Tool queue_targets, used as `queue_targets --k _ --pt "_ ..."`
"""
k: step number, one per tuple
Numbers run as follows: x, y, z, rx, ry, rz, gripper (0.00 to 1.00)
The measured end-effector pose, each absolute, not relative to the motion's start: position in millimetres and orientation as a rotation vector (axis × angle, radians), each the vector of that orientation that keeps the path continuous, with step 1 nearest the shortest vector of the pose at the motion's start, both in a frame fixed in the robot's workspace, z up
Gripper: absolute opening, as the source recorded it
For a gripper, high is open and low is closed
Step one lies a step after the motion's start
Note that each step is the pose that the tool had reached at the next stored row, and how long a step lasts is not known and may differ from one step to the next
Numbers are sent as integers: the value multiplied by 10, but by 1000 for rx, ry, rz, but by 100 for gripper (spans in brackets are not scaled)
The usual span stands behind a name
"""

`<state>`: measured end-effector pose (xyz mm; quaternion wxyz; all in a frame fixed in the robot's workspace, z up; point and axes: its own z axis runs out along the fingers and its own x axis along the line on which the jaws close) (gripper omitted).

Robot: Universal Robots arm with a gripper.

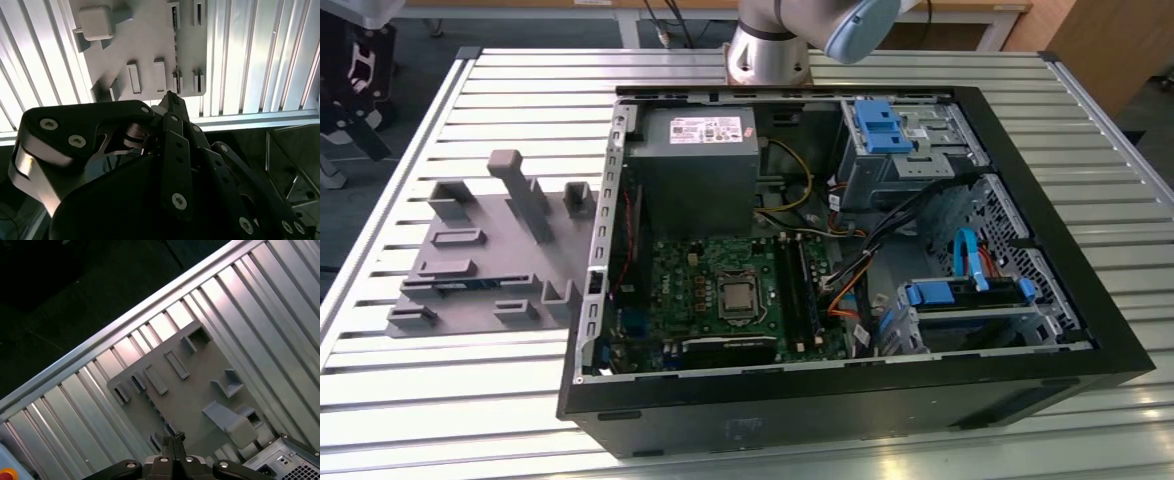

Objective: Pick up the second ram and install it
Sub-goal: 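Pick up the second ram and move it above second insertion slot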

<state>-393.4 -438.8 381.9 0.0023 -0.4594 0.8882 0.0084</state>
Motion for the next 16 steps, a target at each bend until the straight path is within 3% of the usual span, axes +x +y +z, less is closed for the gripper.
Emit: queue_targets --k 16 --pt "-3934 -4389 3798 -1735 2614 26 11"
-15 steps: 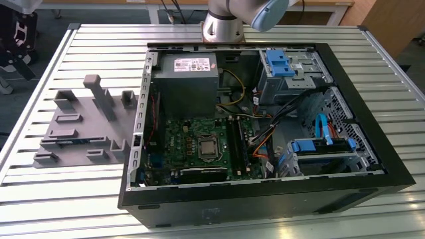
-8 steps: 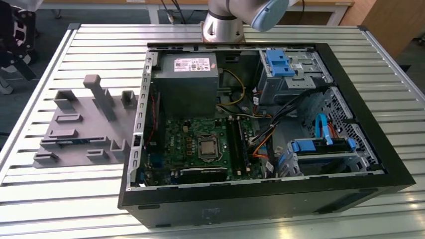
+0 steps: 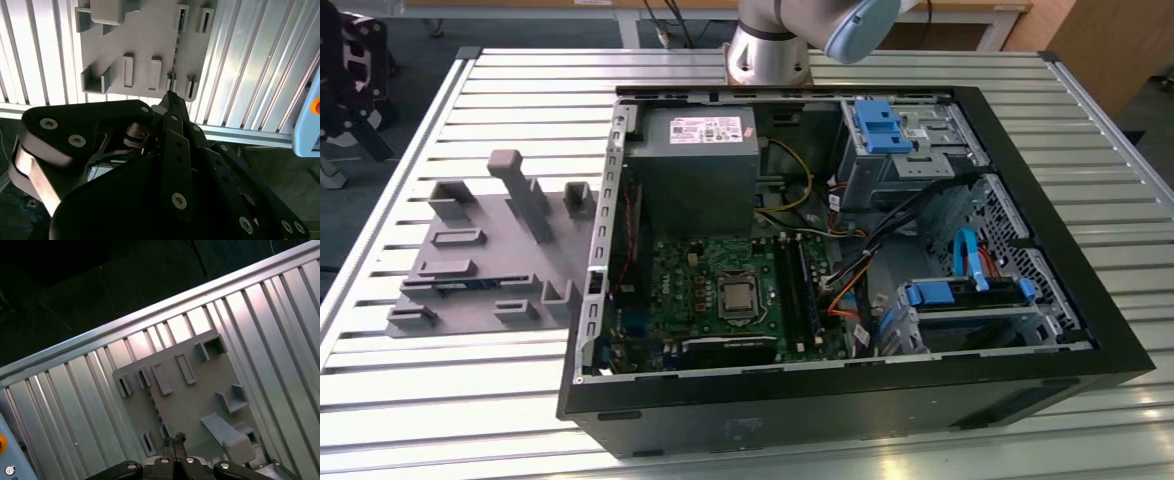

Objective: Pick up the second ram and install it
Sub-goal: 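Pick up the second ram and move it above second insertion slot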

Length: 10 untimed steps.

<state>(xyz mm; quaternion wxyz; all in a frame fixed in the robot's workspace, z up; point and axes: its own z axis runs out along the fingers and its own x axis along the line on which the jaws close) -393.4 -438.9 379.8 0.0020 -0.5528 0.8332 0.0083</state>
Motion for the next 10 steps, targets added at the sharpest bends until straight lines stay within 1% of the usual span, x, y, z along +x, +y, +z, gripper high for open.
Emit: queue_targets --k 10 --pt "-3934 -4394 3787 -1898 2498 25 11"
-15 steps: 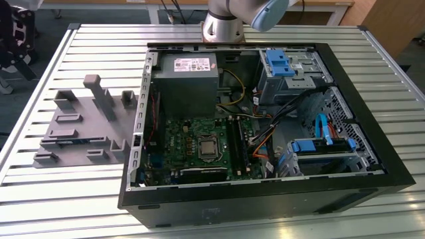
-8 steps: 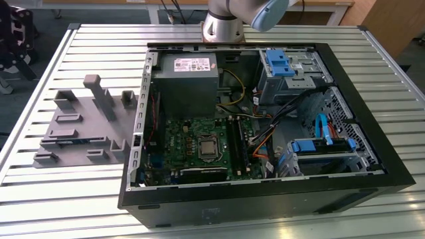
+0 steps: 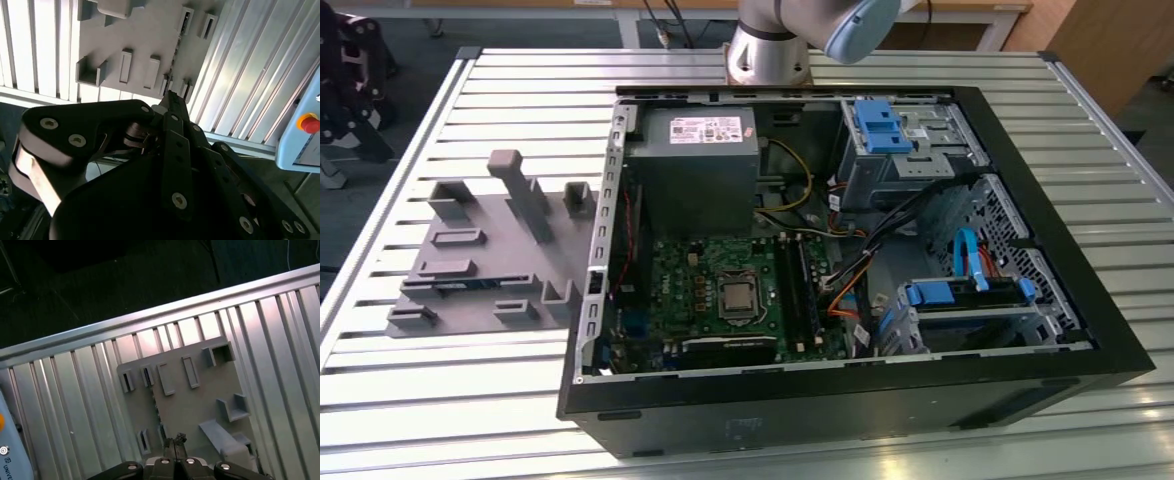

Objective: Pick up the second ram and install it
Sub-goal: 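Pick up the second ram and move it above second insertion slot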

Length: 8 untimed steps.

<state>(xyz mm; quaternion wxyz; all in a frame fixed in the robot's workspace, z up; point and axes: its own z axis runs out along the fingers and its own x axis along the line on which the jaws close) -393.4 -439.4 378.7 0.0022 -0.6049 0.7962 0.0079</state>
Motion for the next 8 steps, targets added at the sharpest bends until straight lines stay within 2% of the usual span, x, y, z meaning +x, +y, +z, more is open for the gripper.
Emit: queue_targets --k 8 --pt "-3934 -4396 3774 -2034 2389 25 11"
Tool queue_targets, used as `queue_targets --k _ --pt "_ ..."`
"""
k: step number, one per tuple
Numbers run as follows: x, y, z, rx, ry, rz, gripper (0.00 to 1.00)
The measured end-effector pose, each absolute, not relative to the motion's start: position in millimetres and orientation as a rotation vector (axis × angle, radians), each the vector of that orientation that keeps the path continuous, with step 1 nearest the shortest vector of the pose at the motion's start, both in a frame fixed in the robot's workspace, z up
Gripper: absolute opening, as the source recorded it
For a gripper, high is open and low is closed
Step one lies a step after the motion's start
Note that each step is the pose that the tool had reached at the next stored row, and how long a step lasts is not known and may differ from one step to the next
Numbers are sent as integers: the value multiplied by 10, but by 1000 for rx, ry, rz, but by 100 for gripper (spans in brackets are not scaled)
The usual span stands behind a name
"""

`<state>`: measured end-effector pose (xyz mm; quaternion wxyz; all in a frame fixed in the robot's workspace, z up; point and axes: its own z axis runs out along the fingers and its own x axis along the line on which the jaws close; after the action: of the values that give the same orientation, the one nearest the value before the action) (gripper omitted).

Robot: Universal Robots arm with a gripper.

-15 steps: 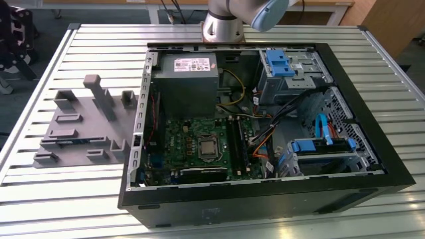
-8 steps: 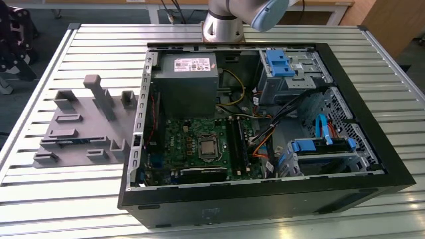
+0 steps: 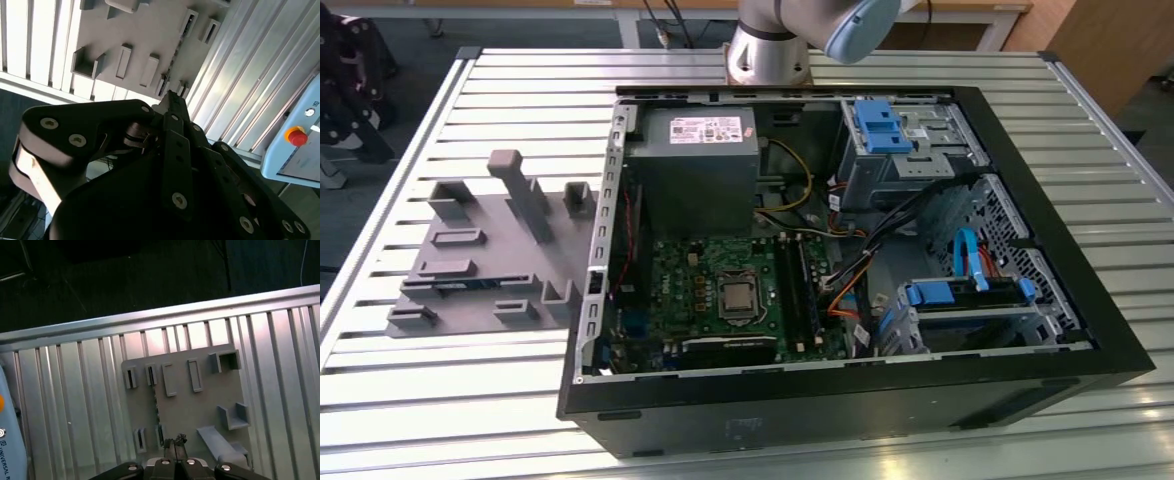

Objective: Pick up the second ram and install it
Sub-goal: 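Pick up the second ram and move it above second insertion slot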

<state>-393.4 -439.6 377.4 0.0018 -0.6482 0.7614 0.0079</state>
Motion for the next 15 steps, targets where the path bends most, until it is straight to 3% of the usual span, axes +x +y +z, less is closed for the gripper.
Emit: queue_targets --k 8,10,15 --pt "-3934 -4396 3764 -2080 2350 25 11" --pt "-3933 -4398 3731 -2082 2353 31 24" --pt "-3934 -4403 3653 -2086 2358 40 24"
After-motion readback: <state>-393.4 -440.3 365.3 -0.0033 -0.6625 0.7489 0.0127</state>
